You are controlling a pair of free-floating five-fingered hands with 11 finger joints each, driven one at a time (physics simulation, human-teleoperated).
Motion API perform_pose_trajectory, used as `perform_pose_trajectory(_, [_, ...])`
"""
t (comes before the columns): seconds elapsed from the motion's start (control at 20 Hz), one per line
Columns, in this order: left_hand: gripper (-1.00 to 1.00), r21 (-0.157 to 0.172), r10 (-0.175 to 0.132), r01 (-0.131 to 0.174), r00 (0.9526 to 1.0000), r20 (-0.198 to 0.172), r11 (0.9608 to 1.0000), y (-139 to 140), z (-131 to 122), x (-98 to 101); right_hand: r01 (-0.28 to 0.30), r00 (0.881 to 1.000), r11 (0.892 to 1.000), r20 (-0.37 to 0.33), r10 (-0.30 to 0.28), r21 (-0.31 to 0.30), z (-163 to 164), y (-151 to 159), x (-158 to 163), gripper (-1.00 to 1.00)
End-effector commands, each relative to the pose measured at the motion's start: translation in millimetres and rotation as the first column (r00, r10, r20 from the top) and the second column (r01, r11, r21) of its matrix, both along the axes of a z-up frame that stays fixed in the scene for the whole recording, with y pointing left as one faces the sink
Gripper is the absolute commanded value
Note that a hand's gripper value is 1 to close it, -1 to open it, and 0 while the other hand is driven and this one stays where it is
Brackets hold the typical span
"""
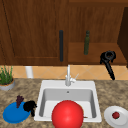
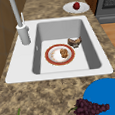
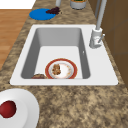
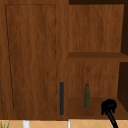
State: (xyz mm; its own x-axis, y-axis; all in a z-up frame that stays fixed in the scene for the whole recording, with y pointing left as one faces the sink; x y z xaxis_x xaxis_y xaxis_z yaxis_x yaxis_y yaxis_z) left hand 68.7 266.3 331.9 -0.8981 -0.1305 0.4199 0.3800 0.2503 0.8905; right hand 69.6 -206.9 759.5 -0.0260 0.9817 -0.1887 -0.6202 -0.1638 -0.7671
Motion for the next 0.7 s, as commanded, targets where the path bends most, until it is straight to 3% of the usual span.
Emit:
perform_pose_trajectory(0.0, [0.0,0.0,0.0,0.0,1.0,0.0,1.0,0.0,0.0,0.0,0.025,1.0,1.0,0.014,-0.025,0.019,30.9,5.2,-1.3,-1.0])
perform_pose_trajectory(0.65, [0.0,0.0,0.0,0.0,1.0,0.0,1.0,0.0,0.0,0.0,0.031,0.999,1.0,0.033,-0.031,-0.004,137.4,29.5,3.3,-1.0])
